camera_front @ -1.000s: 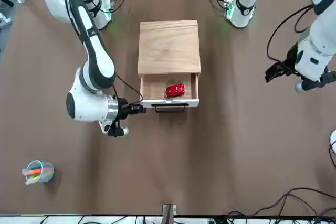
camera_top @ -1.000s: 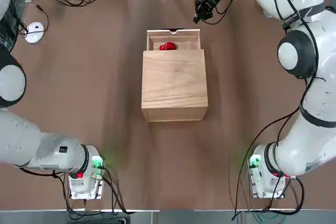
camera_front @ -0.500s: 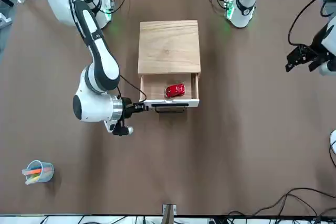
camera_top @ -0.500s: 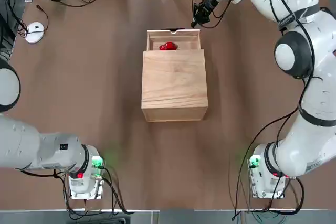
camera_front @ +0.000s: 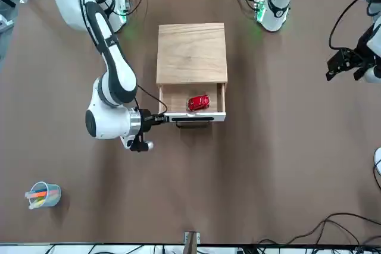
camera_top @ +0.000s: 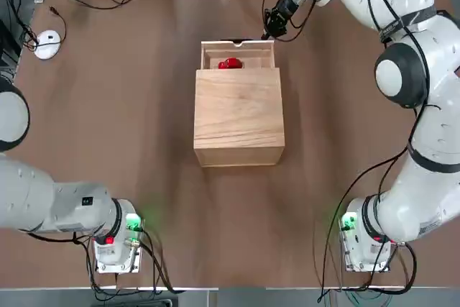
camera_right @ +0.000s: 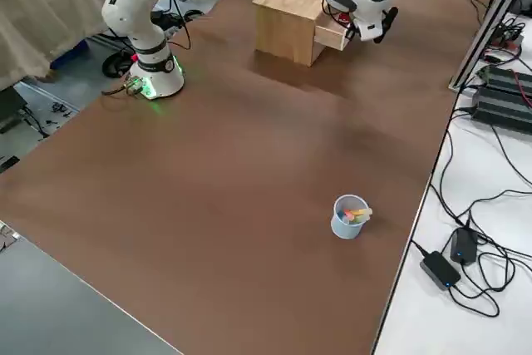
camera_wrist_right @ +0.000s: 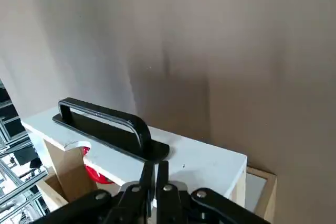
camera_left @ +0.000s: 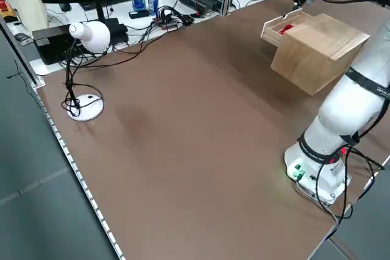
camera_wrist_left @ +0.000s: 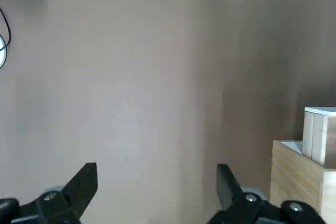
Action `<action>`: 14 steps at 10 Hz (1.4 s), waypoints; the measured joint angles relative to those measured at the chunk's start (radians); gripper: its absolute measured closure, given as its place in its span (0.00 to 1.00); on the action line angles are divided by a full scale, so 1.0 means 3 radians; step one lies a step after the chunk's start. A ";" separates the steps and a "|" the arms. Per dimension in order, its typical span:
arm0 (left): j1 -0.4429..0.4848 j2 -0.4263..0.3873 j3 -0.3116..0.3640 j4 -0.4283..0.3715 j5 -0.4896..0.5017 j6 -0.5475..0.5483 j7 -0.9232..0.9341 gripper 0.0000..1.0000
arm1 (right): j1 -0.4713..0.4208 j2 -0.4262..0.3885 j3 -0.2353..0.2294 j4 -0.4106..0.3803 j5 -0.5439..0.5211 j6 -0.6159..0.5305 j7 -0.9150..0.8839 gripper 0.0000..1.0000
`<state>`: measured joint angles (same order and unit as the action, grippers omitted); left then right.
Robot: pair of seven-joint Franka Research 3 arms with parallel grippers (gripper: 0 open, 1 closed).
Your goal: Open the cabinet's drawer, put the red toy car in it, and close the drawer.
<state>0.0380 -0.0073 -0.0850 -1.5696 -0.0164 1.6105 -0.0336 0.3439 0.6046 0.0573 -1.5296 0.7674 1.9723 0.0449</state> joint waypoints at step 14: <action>-0.0451 0.0133 0.0484 0.0039 -0.0022 -0.0185 -0.0003 0.00 | -0.0003 0.0043 -0.0029 0.0120 -0.0027 -0.0615 -0.0122 0.93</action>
<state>-0.0974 0.0326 0.0603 -1.5579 -0.0232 1.5549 -0.0345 0.3429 0.6175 0.0488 -1.4936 0.7593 1.7876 0.0083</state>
